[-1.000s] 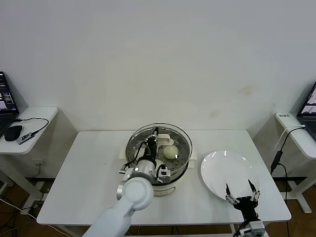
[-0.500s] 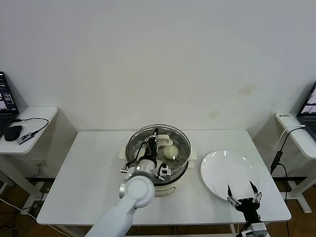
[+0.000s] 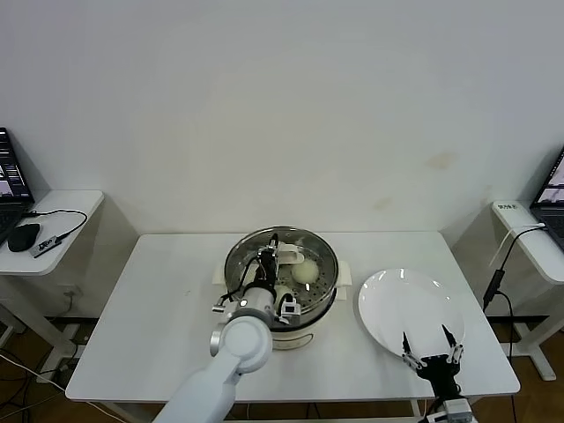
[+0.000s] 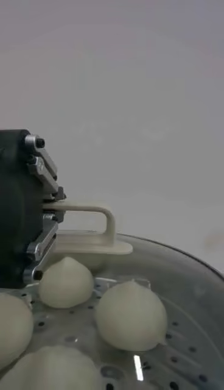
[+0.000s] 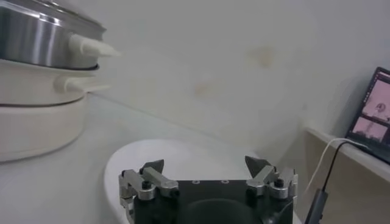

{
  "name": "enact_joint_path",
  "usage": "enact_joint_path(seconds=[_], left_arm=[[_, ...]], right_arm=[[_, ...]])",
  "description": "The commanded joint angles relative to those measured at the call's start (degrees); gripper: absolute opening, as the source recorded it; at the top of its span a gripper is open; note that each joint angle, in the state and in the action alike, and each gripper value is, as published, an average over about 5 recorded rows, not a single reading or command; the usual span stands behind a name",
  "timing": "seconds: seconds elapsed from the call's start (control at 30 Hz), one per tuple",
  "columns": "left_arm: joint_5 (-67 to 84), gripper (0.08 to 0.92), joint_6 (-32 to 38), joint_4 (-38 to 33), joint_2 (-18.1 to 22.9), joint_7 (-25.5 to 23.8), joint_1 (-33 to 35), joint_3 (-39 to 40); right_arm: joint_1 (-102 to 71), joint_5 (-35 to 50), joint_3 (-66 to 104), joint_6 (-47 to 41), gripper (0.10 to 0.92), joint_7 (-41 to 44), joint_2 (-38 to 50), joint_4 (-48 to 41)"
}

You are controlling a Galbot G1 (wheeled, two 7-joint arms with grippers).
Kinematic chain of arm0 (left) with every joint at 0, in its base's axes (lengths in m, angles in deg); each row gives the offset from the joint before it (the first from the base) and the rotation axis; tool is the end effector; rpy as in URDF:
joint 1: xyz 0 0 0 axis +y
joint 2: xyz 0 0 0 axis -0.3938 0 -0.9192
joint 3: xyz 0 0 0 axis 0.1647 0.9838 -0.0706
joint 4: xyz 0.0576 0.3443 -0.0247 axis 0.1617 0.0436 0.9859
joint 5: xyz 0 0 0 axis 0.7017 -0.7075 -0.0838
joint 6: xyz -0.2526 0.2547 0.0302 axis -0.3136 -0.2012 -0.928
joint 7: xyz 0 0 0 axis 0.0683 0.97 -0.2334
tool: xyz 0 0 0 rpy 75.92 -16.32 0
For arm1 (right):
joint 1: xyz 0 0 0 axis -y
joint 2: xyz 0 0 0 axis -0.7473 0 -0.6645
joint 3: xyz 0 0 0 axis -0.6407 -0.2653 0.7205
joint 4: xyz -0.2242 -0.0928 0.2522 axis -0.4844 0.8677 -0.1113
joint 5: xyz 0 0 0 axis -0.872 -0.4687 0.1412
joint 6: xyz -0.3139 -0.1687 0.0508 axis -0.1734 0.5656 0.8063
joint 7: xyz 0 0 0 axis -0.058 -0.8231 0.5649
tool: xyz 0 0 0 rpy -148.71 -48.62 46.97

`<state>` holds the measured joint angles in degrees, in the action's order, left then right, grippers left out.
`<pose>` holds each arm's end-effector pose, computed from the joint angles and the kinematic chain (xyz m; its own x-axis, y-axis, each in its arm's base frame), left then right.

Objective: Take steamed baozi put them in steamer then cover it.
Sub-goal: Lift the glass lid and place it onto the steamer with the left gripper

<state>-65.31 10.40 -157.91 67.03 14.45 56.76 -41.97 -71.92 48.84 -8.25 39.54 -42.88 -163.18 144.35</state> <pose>0.3398 -0.1321 -0.2500 -0.9842 0.1516 0.0911 0.0960 0.0250 0.9951 0.1599 -0.1109 -0.3803 -0.9868 0.0698 0.1464 0.0142 0.9363 -0.3510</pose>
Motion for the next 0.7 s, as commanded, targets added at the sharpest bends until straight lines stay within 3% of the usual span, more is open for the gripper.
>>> enact_joint_path(seconds=[0.03,0.43,0.7], left_arm=[[0.1,0.152,0.0,0.5,0.5,0.1,0.1,-0.2],[0.0,0.158,1.2,0.9,1.5,2.0,1.1,-0.9],[0.9,0.356,1.1,-5.0,0.2,2.3,3.8,-1.6]], right_arm=[[-0.1,-0.1,-0.1,0.1,0.823,0.1,0.0,0.0],[-0.2,-0.4,-0.2,0.1,0.823,0.2,0.0,0.1],[-0.5,-0.9,-0.5,0.1,0.823,0.3,-0.2,0.2]])
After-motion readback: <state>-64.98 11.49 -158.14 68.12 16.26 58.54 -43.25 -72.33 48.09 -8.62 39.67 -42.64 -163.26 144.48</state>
